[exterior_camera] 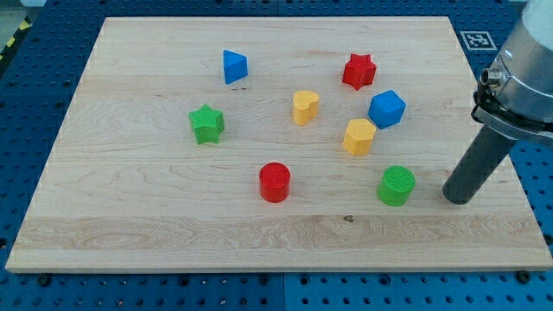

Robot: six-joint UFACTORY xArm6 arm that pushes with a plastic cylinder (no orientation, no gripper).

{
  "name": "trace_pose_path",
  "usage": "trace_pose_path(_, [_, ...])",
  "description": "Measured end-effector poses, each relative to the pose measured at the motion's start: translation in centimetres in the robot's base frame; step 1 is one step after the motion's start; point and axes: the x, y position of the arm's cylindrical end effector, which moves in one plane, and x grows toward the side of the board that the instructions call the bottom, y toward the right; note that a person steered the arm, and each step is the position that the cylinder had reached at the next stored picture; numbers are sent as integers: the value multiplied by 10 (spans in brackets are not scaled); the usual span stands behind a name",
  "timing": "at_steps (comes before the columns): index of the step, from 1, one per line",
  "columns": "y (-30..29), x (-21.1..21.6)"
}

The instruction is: Move green circle towards yellow hexagon

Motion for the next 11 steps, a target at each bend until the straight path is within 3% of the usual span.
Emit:
trace_pose_path(6, [-47, -4])
trace_pose_path(8, [-47, 20])
trace_pose_path(11, [-84, 9])
